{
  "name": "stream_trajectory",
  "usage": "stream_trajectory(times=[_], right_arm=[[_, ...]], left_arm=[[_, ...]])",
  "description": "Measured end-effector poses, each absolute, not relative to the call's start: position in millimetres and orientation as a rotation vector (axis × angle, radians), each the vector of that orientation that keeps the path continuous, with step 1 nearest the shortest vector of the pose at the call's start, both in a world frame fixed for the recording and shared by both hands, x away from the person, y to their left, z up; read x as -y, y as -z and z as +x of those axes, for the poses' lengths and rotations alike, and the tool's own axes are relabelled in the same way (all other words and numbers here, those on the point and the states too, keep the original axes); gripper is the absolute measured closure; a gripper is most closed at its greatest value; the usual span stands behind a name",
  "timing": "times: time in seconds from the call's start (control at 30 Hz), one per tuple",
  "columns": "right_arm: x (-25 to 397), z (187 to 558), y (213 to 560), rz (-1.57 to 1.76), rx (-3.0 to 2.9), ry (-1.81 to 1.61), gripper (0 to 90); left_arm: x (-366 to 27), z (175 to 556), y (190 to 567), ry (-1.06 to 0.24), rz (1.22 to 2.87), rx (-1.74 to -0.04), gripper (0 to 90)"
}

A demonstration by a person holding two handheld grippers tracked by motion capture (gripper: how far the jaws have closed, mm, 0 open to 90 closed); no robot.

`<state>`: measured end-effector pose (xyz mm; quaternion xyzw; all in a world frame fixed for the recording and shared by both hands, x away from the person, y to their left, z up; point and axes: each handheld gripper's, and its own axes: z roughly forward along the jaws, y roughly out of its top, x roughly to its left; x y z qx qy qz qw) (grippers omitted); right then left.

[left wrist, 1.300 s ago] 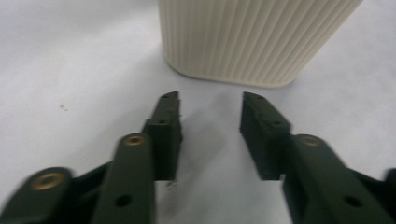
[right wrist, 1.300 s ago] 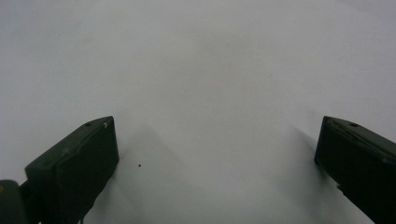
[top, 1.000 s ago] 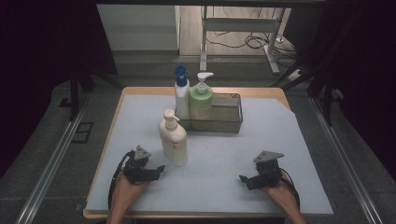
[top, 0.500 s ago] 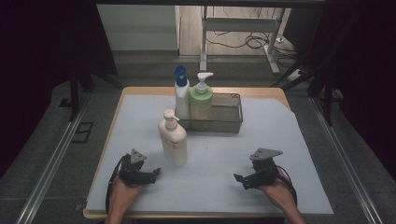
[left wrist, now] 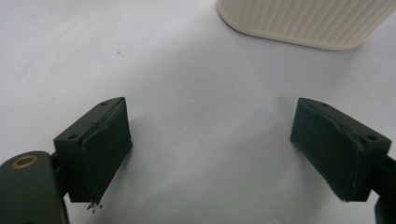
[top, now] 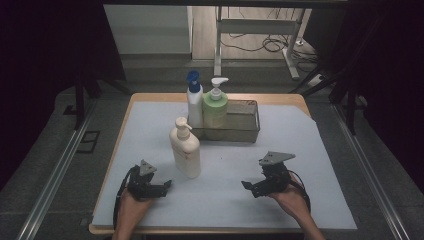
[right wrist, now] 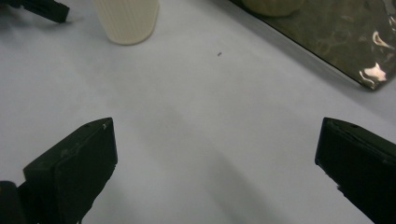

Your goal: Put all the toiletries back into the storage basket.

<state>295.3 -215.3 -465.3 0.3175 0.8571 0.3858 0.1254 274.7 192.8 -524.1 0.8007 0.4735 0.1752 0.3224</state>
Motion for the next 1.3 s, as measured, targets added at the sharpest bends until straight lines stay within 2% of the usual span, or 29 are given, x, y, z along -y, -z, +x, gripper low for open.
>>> stream_trajectory(times=[1.3], right_arm=[[106.1, 317.7, 442.3, 0.776, -2.567, -1.205, 0.2]], left_arm=[[-192.6, 274.9, 524.5, -0.458, 2.094, -1.246, 11.9]])
